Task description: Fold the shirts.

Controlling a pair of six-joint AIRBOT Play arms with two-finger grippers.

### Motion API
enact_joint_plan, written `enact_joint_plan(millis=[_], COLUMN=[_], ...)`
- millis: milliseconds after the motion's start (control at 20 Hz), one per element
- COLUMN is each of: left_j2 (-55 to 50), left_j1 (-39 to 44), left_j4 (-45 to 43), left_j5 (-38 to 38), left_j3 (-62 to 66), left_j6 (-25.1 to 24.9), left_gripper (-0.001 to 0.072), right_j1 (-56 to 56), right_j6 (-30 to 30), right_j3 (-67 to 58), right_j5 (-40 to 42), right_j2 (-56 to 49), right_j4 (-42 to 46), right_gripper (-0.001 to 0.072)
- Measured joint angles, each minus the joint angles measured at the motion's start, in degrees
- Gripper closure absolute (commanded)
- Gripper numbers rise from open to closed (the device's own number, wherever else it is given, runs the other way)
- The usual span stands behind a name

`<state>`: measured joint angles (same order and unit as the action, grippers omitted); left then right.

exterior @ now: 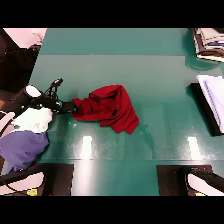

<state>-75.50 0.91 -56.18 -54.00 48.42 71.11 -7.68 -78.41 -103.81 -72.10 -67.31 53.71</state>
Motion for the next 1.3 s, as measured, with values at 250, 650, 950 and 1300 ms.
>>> enact_joint_plan(millis=[250, 650, 950, 1300], left_j2=[-0.1, 3.0, 5.3, 5.7], left_j1=[2.6, -0.9, -1.6, -1.7], left_j4=[0.8, -0.7, -1.9, -2.2], left_j5=[2.6, -3.4, -6.8, -7.9], left_j3=[-0.9, 11.0, 17.6, 18.6], left_j6=[0.8, 1.8, 0.7, 0.5], left_gripper=[0.0682, 0.0682, 0.0682, 0.0681], right_j1=[-2.3, -8.7, -13.6, -15.4], right_j6=[0.0, -0.4, -0.6, -0.7], right_j3=[0.0, 3.9, 21.3, 36.5], right_j5=[-5.1, -16.0, -8.6, 1.8], right_j2=[-4.3, -13.5, -18.2, -20.8], right_j4=[0.0, 0.4, -0.3, -1.9], right_gripper=[0.0689, 0.0642, 0.0024, 0.0212])
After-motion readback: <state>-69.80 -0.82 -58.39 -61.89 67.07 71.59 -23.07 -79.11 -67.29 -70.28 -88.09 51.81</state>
